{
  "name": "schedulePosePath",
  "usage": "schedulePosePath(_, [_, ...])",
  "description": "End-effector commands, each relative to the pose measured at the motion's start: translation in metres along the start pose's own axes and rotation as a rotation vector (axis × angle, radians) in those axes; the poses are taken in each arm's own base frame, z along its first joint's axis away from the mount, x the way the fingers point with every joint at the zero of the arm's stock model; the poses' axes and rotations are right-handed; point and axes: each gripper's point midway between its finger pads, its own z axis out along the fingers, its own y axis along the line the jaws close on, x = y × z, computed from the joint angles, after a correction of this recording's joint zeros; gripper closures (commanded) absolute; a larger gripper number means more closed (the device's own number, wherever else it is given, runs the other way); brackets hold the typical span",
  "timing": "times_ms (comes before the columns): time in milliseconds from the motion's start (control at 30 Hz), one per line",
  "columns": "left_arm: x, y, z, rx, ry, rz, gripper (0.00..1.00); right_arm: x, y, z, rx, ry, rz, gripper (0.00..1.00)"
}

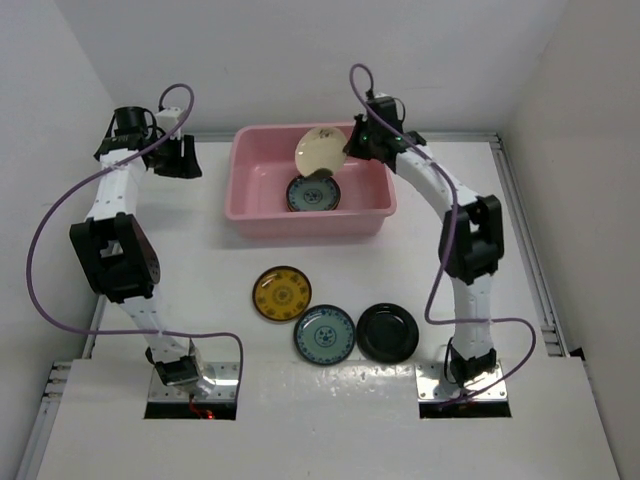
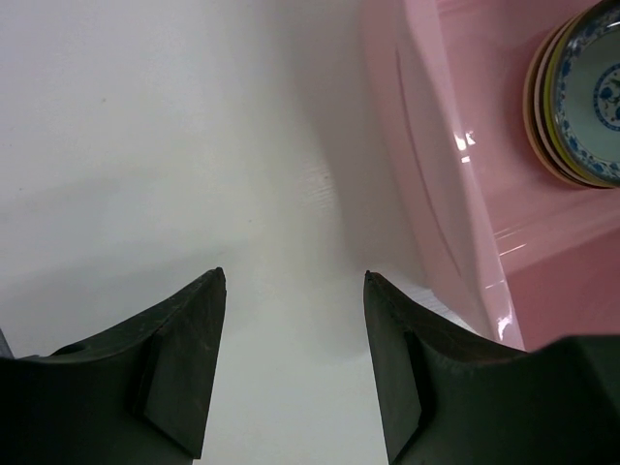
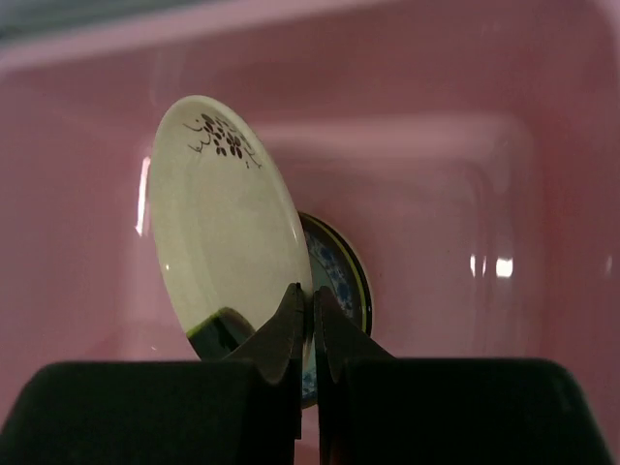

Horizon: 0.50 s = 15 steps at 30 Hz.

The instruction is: Place the plates into the plastic bin on the countertop

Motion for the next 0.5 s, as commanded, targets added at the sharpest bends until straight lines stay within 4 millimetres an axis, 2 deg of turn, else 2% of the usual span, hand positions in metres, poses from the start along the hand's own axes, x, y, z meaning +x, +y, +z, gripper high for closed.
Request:
schedulePosePath(0, [-0.004, 0.014, -0.007, -0.031, -0.019, 0.0, 0.39, 0.012, 0.019, 0.012, -0.084, 0.08, -0.035, 1.0])
schedulePosePath(67, [-0.001, 0.013, -0.003, -0.02, -0.014, -0.004, 0.39, 0.015, 0.019, 0.018, -0.098, 0.085, -0.037, 1.0])
schedulePosePath(100, [-0.001, 0.013, -0.003, -0.02, -0.014, -0.014, 0.39, 0.024, 0.014, 0.027, -0.097, 0.107, -0.034, 1.0])
schedulePosePath(167, [0.001, 0.014, 0.0, -0.017, -0.006, -0.019, 0.39, 0.03, 0.013, 0.03, -0.098, 0.122, -0.02, 1.0])
schedulePosePath(200, [0.001, 0.014, 0.0, -0.017, -0.006, -0.019, 0.39, 0.043, 0.01, 0.036, -0.103, 0.162, -0.008, 1.0])
schedulePosePath(333, [-0.001, 0.015, 0.0, -0.02, -0.014, -0.014, 0.39, 0.074, 0.008, 0.042, -0.119, 0.245, 0.016, 1.0])
schedulePosePath(367, [-0.001, 0.015, 0.0, -0.02, -0.014, -0.014, 0.39, 0.085, 0.008, 0.044, -0.119, 0.269, 0.011, 0.9])
schedulePosePath(433, [0.001, 0.014, 0.004, -0.008, -0.009, -0.019, 0.39, 0.093, 0.006, 0.044, -0.116, 0.292, -0.01, 0.72])
schedulePosePath(467, [0.001, 0.014, 0.004, -0.008, -0.009, -0.019, 0.39, 0.093, 0.007, 0.044, -0.114, 0.291, -0.021, 0.5])
